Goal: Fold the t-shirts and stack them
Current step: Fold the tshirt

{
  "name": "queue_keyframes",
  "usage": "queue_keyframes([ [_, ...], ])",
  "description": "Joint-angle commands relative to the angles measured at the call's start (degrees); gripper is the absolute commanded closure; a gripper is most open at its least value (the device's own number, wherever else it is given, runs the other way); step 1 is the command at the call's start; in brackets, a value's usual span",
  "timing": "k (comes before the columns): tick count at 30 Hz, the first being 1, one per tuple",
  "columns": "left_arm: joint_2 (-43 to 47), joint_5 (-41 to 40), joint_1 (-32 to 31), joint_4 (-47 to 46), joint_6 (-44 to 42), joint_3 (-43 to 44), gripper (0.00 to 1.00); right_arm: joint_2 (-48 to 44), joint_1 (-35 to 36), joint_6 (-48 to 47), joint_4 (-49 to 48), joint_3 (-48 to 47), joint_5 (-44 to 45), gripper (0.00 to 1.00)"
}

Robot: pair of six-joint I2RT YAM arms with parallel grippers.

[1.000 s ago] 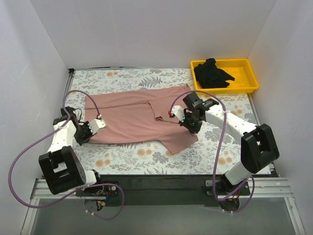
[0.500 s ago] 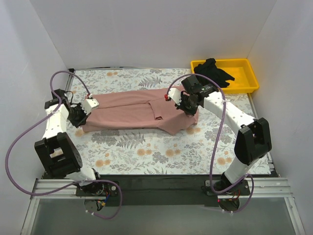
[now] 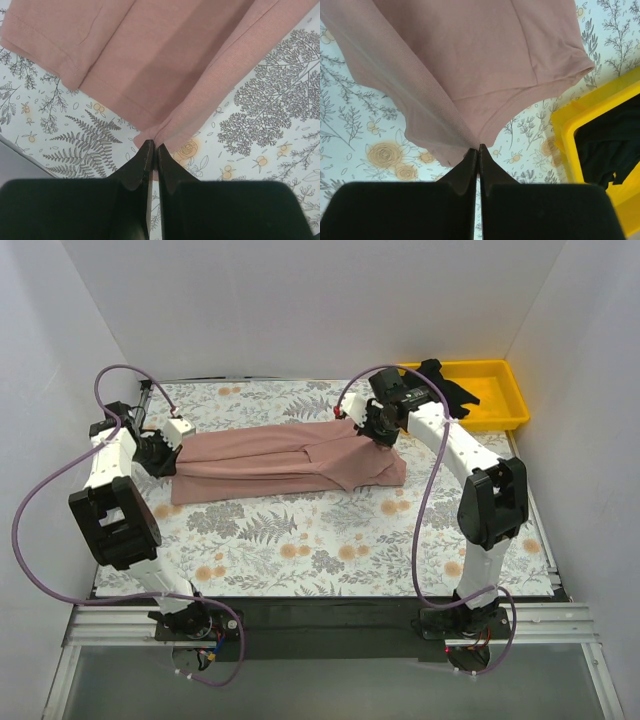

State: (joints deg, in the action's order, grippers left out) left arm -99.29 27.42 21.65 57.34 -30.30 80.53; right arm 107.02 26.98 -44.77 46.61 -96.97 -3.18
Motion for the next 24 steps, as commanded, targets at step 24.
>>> queue_keyframes([
  [24,-15.15,-1.4,-0.38,-6.89,8.51,12.89,1.0,18.66,-2.11,-4.44,0.06,-17.29,2.56,0.99],
])
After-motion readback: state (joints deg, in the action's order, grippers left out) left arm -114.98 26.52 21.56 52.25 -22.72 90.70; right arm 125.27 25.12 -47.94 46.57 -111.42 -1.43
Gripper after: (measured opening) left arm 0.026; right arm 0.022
